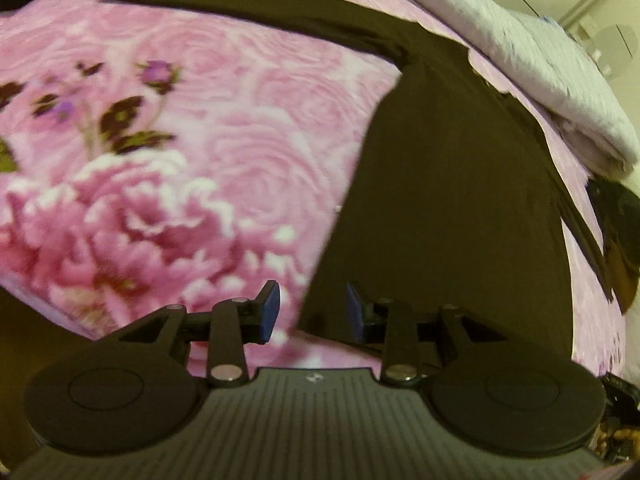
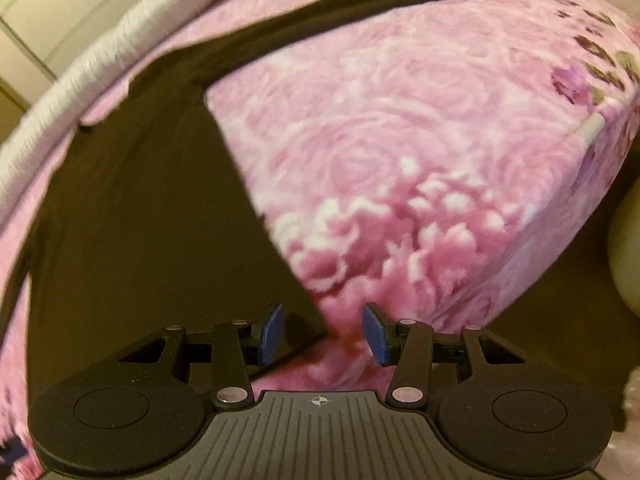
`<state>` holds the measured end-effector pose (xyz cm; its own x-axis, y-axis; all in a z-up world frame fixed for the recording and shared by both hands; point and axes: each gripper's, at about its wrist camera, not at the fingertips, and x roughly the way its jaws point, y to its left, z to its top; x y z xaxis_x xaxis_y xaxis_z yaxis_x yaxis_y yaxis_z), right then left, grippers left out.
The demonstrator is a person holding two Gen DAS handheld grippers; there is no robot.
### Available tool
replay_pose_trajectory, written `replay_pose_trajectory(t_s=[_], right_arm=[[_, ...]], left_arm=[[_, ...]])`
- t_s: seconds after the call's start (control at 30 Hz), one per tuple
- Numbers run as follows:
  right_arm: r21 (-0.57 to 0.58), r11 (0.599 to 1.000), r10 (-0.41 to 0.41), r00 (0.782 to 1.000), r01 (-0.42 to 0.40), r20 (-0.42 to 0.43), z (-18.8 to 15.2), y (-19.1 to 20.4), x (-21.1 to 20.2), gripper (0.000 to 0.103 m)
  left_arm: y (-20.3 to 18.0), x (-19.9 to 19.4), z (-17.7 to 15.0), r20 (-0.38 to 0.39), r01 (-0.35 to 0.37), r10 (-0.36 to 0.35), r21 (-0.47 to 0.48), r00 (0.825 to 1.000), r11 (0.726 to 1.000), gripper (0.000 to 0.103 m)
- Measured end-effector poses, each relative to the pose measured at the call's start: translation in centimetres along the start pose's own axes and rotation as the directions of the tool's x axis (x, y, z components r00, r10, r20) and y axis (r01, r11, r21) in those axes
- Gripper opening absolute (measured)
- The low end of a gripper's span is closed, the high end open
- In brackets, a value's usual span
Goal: Fold clothes
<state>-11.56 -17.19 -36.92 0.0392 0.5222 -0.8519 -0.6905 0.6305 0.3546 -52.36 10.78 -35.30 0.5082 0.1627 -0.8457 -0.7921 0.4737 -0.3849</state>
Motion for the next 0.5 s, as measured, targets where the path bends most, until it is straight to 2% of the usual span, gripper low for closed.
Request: replay_pose_trajectory(t_s=[0.03, 0.07, 0.27, 0.33, 0.37, 0.4, 0.43, 0.5], right_arm=[[0.011, 1.000, 0.027, 1.000, -0.027, 0.006, 0.0, -0.4, 0.0, 0.052], [0.017, 0.999, 0.043, 0.999, -0.043, 0.002, 0.1, -0.7, 0.1, 0.067], [-0.030, 0.995, 0.090, 0.994, -0.092, -0.055, 0.3, -0.4, 2.3, 0.068], [-0.035, 0.994, 0.102, 0.992, -0.104, -0.068, 0.0, -0.4, 2.7, 0.051], [-0.033, 0.995, 0.095, 0.993, -0.098, -0.073, -0.1, -0.5, 2.9, 0.029], [-0.029, 0.995, 0.097, 0.992, -0.100, -0.078, -0.1, -0.7, 3.0, 0.017], [-0.017, 0.993, 0.118, 0.990, -0.119, -0.083, 0.0, -1.0, 3.0, 0.015], [-0.035, 0.991, 0.124, 0.988, -0.128, -0.091, 0.4, -0.9, 2.6, 0.009]], left_arm=[[0.3, -0.1, -0.1, 0.017, -0.002, 0.002, -0.011, 1.000, 1.000, 0.036], [0.6, 0.1, -0.2, 0.027, -0.003, 0.004, -0.021, 1.000, 1.000, 0.037], [1.2, 2.8, -0.6, -0.011, 0.051, -0.052, -0.073, 0.999, 0.996, 0.038], [0.9, 3.0, -1.3, -0.002, 0.075, -0.075, -0.057, 0.997, 0.996, 0.036], [0.8, 3.1, -1.5, -0.004, 0.095, -0.096, -0.049, 0.995, 0.994, 0.035], [0.7, 3.2, -1.7, -0.011, 0.109, -0.110, -0.042, 0.994, 0.993, 0.021], [0.5, 3.2, -1.9, -0.023, 0.120, -0.120, -0.028, 0.992, 0.992, 0.004], [0.1, 2.3, -2.3, -0.002, 0.119, -0.119, 0.016, 0.993, 0.993, 0.002]])
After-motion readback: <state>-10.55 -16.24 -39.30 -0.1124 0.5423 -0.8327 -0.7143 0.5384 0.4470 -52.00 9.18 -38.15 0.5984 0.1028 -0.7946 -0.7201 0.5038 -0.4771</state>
